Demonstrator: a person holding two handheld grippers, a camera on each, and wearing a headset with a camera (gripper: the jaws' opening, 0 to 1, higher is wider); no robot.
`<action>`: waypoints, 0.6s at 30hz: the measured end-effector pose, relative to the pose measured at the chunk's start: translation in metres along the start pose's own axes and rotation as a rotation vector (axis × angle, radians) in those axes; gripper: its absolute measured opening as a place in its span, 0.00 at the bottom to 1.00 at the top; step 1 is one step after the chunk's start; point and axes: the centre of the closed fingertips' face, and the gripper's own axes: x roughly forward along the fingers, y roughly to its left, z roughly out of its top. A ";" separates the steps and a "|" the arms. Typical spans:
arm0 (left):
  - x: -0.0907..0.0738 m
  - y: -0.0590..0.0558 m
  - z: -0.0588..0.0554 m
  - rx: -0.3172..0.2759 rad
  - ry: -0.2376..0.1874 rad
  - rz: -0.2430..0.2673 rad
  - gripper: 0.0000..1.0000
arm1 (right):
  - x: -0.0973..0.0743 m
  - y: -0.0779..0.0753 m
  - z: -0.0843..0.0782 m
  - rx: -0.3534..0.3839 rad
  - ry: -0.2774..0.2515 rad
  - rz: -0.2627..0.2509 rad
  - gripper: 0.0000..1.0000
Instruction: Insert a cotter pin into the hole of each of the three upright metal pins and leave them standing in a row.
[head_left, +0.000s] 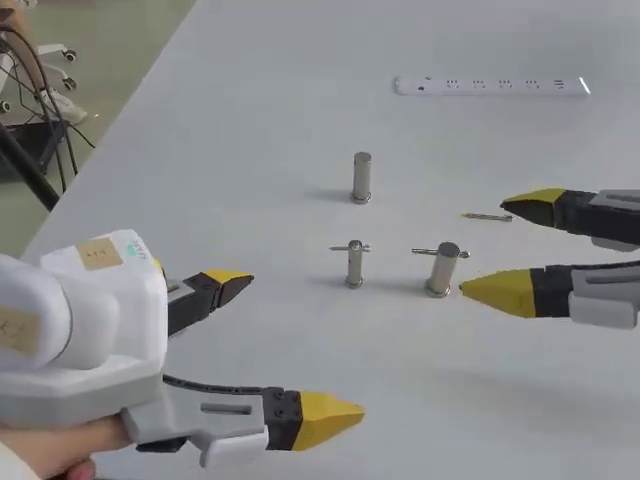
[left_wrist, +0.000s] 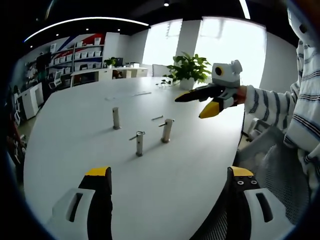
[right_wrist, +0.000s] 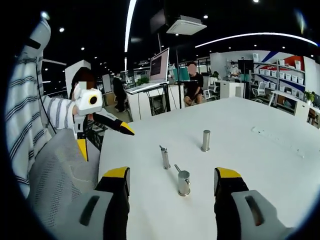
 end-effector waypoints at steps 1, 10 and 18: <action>0.000 0.000 0.000 -0.003 -0.003 -0.001 0.94 | -0.003 0.000 0.000 0.010 -0.007 -0.017 0.71; 0.008 0.000 0.006 -0.055 -0.044 -0.004 0.94 | -0.020 -0.001 -0.027 0.078 0.041 -0.160 0.84; 0.017 -0.006 -0.003 -0.081 -0.013 -0.033 0.95 | -0.041 -0.004 -0.048 0.229 0.055 -0.261 0.92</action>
